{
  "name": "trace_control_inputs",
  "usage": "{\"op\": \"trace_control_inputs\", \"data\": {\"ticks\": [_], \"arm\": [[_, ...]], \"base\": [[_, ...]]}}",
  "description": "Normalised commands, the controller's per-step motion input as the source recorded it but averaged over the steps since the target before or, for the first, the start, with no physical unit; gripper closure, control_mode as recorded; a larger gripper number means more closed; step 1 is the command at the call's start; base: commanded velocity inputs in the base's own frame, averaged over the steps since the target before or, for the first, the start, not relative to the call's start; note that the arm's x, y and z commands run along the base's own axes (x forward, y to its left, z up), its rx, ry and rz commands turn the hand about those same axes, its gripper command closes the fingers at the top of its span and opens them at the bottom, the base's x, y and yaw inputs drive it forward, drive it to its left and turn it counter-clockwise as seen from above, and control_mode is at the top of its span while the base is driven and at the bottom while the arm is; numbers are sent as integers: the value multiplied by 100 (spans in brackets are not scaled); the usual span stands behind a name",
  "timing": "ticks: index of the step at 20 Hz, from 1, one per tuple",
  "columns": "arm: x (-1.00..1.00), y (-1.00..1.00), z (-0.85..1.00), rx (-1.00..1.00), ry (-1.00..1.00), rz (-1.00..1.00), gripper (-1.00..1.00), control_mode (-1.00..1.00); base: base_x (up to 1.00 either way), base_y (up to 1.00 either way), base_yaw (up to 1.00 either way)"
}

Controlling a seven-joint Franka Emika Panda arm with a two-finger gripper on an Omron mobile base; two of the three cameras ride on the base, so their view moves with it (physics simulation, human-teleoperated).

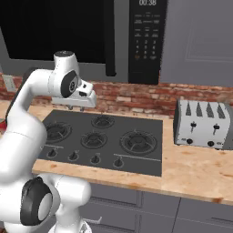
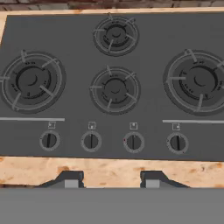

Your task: Four empty soda cans are scattered around the kitchen. Gather all the cans and cluster them next to the stove for recycling.

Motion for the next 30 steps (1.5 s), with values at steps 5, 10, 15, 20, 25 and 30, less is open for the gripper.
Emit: {"op": "trace_control_inputs", "data": {"ticks": [5, 10, 15, 20, 25, 30], "arm": [[-14, -1, 0, 0, -1, 0, -100, -100], [-91, -3, -7, 1, -38, 2, -100, -100], [-87, 0, -10, 2, -36, 0, -100, -100], [-12, 11, -19, 0, 2, 0, -100, -100], [0, 0, 0, 0, 0, 0, -100, 100], [0, 0, 0, 0, 0, 0, -100, 100]], "base": [[0, 0, 0], [0, 0, 0], [0, 0, 0], [0, 0, 0], [-24, 64, -1], [-77, 94, 0]]}}
